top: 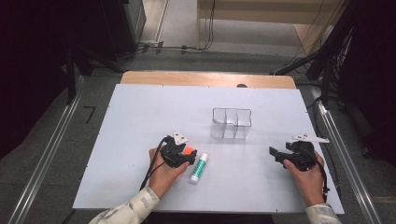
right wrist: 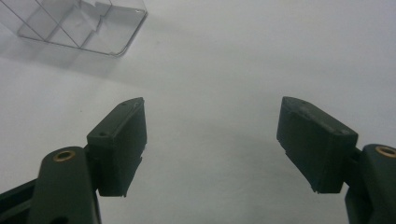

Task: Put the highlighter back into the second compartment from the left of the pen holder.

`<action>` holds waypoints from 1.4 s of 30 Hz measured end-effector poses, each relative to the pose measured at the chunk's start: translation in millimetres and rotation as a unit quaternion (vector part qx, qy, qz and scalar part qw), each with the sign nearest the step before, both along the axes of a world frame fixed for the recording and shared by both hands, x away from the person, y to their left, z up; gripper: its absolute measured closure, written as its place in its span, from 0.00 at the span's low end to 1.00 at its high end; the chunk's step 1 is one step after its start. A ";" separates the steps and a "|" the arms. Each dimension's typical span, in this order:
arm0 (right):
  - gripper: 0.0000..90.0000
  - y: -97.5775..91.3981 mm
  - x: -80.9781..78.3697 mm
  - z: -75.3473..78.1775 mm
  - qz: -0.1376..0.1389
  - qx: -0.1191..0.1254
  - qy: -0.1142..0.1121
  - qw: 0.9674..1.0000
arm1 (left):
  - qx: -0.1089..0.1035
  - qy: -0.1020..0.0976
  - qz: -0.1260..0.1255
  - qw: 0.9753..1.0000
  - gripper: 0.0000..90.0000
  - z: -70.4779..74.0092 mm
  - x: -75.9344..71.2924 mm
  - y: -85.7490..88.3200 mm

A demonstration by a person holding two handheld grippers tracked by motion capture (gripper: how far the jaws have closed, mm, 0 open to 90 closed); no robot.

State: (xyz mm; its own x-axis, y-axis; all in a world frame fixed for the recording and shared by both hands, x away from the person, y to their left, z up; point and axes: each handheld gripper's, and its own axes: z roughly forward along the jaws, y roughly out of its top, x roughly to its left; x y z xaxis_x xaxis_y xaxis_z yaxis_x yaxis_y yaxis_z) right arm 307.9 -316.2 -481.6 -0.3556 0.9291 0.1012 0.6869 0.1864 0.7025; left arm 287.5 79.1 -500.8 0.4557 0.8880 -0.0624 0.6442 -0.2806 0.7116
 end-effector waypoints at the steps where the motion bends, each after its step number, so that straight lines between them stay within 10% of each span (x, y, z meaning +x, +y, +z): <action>1: 0.25 0.0 0.0 0.0 0.000 0.000 0.000 1.000 | 0.000 0.001 0.002 1.000 0.48 0.4 0.6 -0.7; 42: 0.25 0.5 -0.2 -0.1 0.000 0.000 0.002 1.000 | 0.032 -0.001 -0.001 0.999 0.71 -4.0 -3.2 -8.9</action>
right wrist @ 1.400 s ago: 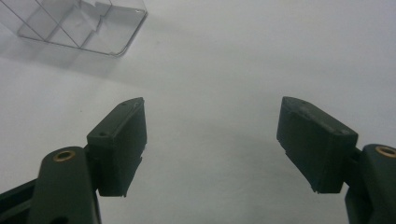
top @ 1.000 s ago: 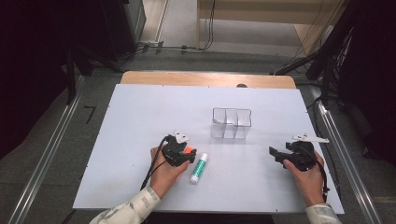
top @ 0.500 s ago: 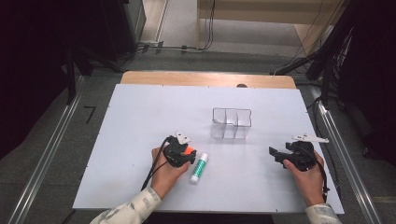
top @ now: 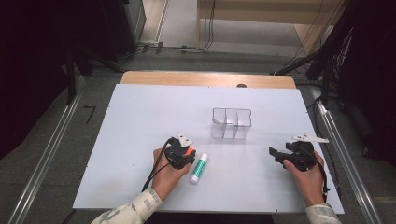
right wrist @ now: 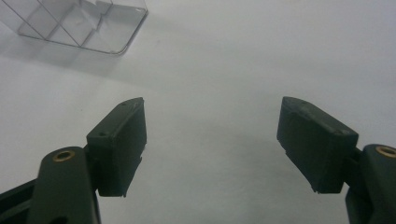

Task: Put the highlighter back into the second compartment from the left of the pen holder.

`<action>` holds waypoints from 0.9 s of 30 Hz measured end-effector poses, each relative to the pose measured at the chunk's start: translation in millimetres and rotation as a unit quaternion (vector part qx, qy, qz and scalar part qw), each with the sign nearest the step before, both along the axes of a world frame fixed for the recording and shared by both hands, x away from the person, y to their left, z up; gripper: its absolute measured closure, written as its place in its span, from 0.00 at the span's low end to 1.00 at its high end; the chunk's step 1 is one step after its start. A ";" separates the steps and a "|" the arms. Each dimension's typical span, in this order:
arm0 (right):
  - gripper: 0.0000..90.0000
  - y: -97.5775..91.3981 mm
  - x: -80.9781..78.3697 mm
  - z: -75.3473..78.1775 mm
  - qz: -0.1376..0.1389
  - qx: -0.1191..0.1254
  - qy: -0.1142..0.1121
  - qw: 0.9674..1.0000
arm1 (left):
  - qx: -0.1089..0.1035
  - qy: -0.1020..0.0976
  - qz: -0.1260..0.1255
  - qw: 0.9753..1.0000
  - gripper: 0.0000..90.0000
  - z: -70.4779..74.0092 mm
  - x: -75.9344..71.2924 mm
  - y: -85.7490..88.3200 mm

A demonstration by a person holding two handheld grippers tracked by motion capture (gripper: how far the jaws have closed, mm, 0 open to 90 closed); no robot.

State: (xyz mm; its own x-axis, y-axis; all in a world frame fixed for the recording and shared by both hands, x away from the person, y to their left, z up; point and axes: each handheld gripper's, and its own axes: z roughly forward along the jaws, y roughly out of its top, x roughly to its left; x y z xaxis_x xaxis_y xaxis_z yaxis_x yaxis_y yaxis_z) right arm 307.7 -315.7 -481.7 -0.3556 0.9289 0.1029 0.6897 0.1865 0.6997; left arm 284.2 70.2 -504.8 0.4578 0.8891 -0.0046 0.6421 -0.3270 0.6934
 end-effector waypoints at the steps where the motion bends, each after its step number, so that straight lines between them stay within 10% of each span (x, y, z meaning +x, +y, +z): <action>1: 0.25 -0.1 0.0 0.0 0.000 0.000 -0.001 1.000 | -0.001 0.000 0.000 1.000 0.71 -0.1 -0.1 0.1; 27: 0.25 -0.5 0.3 -0.2 0.001 0.000 0.000 1.000 | -0.026 0.010 -0.015 0.999 0.75 4.1 3.5 6.9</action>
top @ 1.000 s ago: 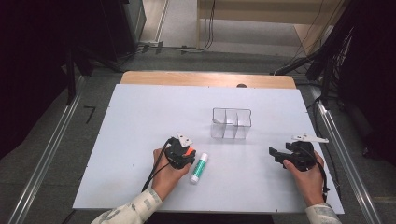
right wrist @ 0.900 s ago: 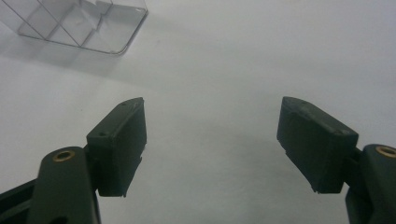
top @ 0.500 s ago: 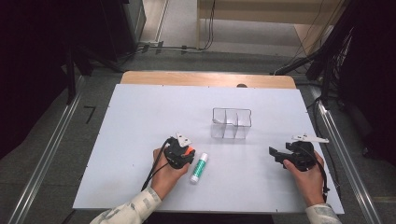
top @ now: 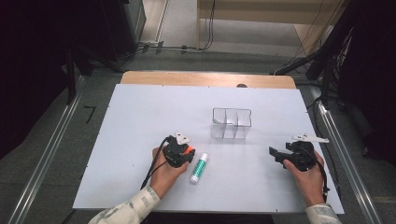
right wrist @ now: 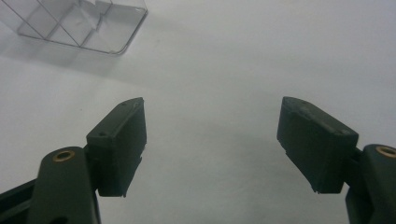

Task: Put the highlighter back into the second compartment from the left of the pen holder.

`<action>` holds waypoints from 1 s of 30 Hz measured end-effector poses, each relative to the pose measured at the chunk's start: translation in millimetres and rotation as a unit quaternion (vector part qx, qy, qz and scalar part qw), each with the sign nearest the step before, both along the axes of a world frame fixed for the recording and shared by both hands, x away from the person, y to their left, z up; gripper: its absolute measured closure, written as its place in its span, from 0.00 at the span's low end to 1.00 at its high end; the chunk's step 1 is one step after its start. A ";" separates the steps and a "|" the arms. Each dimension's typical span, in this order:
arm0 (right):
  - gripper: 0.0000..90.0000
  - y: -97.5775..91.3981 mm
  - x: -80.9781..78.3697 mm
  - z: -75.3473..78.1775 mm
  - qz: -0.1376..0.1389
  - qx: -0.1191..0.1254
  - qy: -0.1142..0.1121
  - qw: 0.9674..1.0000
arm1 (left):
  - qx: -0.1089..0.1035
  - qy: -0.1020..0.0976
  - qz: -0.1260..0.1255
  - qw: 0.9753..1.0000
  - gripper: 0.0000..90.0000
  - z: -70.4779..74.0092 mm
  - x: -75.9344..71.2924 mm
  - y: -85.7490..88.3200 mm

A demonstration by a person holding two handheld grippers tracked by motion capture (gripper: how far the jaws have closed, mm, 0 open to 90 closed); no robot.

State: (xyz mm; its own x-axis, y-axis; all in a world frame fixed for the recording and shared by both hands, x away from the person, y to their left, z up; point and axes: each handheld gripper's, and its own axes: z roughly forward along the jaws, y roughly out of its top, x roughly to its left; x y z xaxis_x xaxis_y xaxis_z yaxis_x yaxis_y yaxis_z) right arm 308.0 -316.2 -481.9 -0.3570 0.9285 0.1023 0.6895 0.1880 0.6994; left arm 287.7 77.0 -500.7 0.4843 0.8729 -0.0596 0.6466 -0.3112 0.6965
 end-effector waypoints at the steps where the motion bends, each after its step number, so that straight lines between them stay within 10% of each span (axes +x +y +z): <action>1: 0.25 0.0 0.0 0.1 0.000 0.000 0.000 1.000 | -0.002 0.000 -0.002 1.000 0.75 1.0 -0.3 0.1; 30: 0.25 0.6 1.0 -1.4 0.001 -0.001 0.005 1.000 | -0.046 -0.030 0.010 0.998 0.75 31.9 0.1 10.6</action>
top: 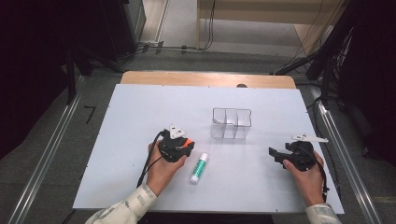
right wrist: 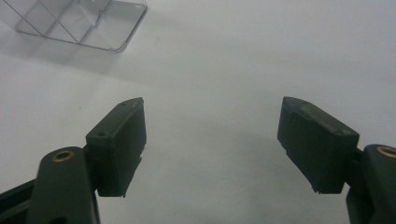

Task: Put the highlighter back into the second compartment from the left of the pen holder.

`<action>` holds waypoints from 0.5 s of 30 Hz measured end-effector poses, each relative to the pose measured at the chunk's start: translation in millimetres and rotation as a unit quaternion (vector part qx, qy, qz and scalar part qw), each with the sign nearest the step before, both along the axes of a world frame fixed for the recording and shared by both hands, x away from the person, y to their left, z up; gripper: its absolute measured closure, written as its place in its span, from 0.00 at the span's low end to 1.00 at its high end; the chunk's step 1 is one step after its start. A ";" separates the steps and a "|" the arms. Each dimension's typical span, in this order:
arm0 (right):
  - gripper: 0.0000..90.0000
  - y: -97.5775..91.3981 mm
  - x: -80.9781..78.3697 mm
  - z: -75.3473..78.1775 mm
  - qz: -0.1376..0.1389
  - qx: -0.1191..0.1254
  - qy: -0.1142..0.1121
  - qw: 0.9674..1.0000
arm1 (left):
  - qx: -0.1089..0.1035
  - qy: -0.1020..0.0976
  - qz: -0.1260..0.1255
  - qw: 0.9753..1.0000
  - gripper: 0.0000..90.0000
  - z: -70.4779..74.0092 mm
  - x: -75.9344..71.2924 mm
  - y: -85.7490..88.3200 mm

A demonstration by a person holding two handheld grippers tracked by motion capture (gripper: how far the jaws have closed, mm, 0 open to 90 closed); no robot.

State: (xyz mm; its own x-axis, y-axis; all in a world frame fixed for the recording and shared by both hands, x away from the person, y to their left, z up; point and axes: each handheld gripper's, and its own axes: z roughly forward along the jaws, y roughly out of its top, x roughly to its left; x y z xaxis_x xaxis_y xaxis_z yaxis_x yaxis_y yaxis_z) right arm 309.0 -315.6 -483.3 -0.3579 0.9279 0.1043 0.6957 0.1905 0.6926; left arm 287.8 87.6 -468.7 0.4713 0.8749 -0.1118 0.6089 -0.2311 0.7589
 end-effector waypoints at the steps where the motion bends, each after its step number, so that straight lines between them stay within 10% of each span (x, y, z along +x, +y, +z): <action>1: 0.25 0.0 0.0 0.0 0.000 0.000 0.000 1.000 | -0.001 -0.001 0.001 1.000 0.75 1.5 0.1 0.0; 15: 0.25 0.3 1.0 0.3 0.000 0.002 0.000 1.000 | -0.021 -0.014 -0.011 1.000 0.75 16.6 1.0 -9.6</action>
State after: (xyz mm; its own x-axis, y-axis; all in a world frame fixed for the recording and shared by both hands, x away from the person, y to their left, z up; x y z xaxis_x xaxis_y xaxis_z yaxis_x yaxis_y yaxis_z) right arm 310.0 -315.3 -483.0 -0.3587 0.9271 0.1088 0.6960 0.1880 0.6930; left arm 288.8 77.9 -452.2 0.4945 0.8585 -0.1355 0.5825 -0.2117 0.7848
